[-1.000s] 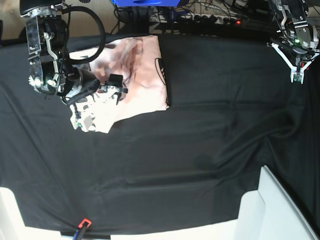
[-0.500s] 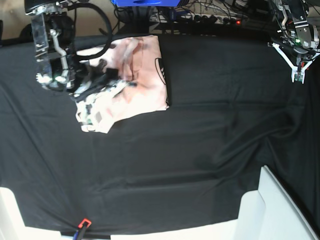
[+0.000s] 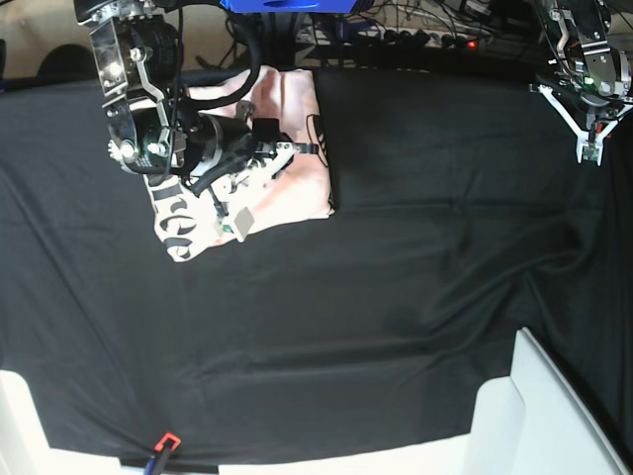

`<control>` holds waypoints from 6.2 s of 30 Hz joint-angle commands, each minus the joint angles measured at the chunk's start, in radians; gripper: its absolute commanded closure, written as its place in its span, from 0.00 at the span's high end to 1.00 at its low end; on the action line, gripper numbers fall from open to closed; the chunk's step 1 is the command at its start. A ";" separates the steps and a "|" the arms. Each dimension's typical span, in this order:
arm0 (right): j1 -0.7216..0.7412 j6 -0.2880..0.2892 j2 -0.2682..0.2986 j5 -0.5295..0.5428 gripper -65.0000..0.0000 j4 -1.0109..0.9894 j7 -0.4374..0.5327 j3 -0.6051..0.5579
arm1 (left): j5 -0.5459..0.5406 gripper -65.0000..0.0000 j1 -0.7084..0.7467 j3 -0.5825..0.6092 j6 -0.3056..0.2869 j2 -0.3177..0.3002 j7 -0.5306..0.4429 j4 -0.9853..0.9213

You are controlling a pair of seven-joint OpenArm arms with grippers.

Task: Fold the T-shirt properly

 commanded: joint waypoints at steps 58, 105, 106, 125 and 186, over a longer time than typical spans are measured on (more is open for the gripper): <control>0.147 -0.001 0.062 0.016 0.09 -0.006 0.156 0.036 | -0.001 0.31 0.005 0.000 0.007 -0.012 -0.009 0.028; -0.146 0.009 0.200 0.016 0.00 -0.035 0.412 0.230 | -0.900 1.00 0.022 0.307 -0.403 0.034 0.061 0.032; -0.146 0.009 0.200 0.016 0.00 -0.050 0.414 0.230 | -0.900 1.00 0.010 0.307 -0.403 0.045 0.061 -0.006; -0.139 0.121 0.200 0.015 0.00 -0.102 0.418 0.235 | -0.907 1.00 0.040 0.304 -0.403 0.086 0.123 0.253; -0.157 0.128 0.193 0.021 0.26 0.092 0.418 0.336 | -1.027 1.00 -0.233 0.534 -0.403 0.209 0.057 -0.245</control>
